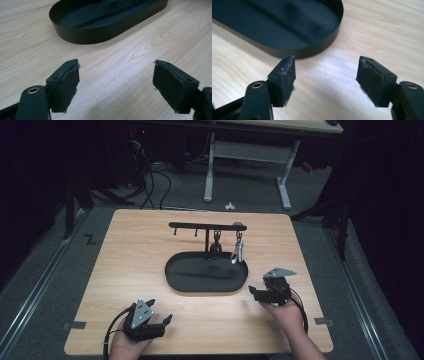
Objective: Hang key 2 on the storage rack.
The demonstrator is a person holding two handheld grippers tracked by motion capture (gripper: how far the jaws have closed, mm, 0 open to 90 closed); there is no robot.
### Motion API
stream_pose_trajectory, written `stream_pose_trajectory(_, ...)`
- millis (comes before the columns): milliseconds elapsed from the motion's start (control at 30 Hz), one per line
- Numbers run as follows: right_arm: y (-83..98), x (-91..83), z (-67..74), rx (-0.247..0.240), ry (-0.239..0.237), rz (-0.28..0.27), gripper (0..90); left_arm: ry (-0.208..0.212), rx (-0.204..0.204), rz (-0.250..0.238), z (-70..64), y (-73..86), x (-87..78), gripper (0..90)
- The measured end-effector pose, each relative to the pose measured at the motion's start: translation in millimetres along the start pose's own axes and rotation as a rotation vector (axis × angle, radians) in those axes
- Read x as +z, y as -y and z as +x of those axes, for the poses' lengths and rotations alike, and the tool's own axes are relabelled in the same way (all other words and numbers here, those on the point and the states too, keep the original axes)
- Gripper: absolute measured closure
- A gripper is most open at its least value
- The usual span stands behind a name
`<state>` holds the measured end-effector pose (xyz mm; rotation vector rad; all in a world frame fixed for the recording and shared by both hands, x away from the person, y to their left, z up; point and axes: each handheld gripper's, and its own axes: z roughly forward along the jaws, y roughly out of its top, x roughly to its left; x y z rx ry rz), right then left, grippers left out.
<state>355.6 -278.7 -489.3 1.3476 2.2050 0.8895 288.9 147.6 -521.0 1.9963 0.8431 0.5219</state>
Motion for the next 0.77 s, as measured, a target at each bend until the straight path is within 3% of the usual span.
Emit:
stream_pose_trajectory(200,36.0,-4.2,6.9,-0.007,-0.002,-0.037,23.1,0.008,0.024,0.000,-8.8,-3.6,0.0,22.0)
stream_pose_trajectory(333,69.8,-20.4,18.6,-0.089,0.072,-0.127,22.1,0.010,0.020,0.002,-13.1,-4.6,2.2,22.0)
stream_pose_trajectory(400,70.0,-29.9,14.7,-0.079,0.049,-0.124,17.8,0.017,0.020,0.001,-14.7,-5.7,3.5,22.0)
stream_pose_trajectory(433,71.2,-34.2,11.5,-0.074,0.069,-0.150,20.0,0.019,0.022,0.001,-15.6,-5.6,4.5,22.0)
stream_pose_trajectory(567,72.6,-35.0,2.3,0.005,0.058,-0.168,18.9,0.026,0.022,0.008,-17.7,-5.2,6.7,21.9)
stream_pose_trajectory(767,75.4,-35.5,1.6,0.015,0.078,-0.165,18.4,0.031,0.046,-0.004,-16.8,-8.2,5.2,21.7)
